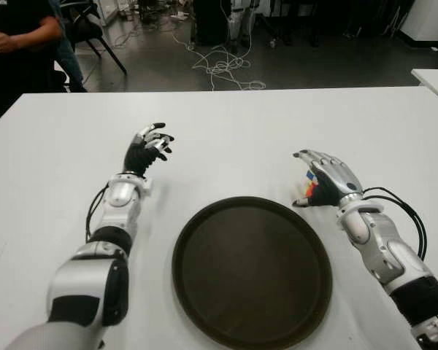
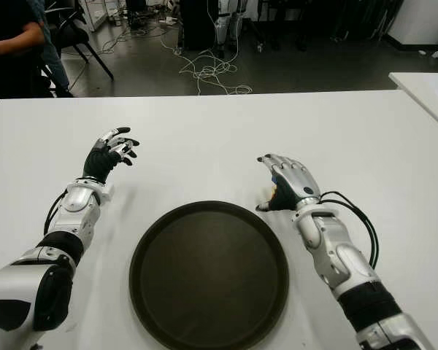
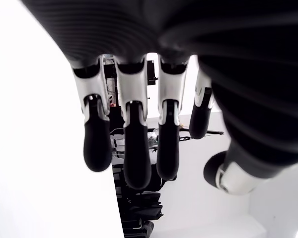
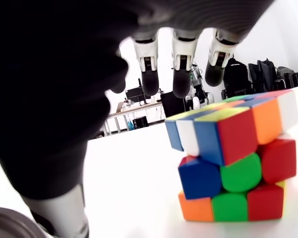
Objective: Pick up the Rubik's Cube and put it in the plate
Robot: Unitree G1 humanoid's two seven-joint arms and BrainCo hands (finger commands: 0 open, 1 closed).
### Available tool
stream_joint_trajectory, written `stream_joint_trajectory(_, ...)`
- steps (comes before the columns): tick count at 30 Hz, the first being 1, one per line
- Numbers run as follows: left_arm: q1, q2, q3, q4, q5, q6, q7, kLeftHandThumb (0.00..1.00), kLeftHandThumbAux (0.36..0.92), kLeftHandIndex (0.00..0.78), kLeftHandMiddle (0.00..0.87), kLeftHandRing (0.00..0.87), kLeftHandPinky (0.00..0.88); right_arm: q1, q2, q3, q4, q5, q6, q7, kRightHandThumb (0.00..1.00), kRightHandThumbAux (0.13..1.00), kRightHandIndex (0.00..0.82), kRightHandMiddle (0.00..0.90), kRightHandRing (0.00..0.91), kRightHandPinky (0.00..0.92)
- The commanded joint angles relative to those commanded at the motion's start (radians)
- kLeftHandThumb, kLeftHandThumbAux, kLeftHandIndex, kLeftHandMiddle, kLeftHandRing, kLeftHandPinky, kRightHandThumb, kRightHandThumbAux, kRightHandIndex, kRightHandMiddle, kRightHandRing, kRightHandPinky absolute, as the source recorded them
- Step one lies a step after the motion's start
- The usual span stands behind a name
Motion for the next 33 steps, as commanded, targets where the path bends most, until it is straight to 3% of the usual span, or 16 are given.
stream_joint_trajectory(10, 0.003, -0.003, 0.015, -0.001, -0.019, -0.005, -0.023, 0.161, 0.668, 0.240, 0.461, 0.530, 0.590, 0.003, 0.002, -0.006, 0.017, 0.003, -0.011, -0.018, 0.000, 0.848, 0.083, 0.103, 0.107, 0.100)
stream_joint_trajectory(18, 0.003, -0.002, 0.018, 0.000, -0.023, -0.005, -0.029, 0.166, 0.658, 0.230, 0.444, 0.520, 0.579, -0.005, 0.004, -0.013, 0.048, 0.004, -0.015, -0.038, 0.000, 0.834, 0.083, 0.111, 0.115, 0.096)
stream_joint_trajectory(33, 0.004, 0.000, 0.012, 0.001, -0.014, -0.003, -0.017, 0.154, 0.647, 0.226, 0.429, 0.517, 0.582, -0.037, 0.030, -0.043, 0.104, 0.001, 0.058, -0.067, 0.000, 0.802, 0.065, 0.091, 0.103, 0.079)
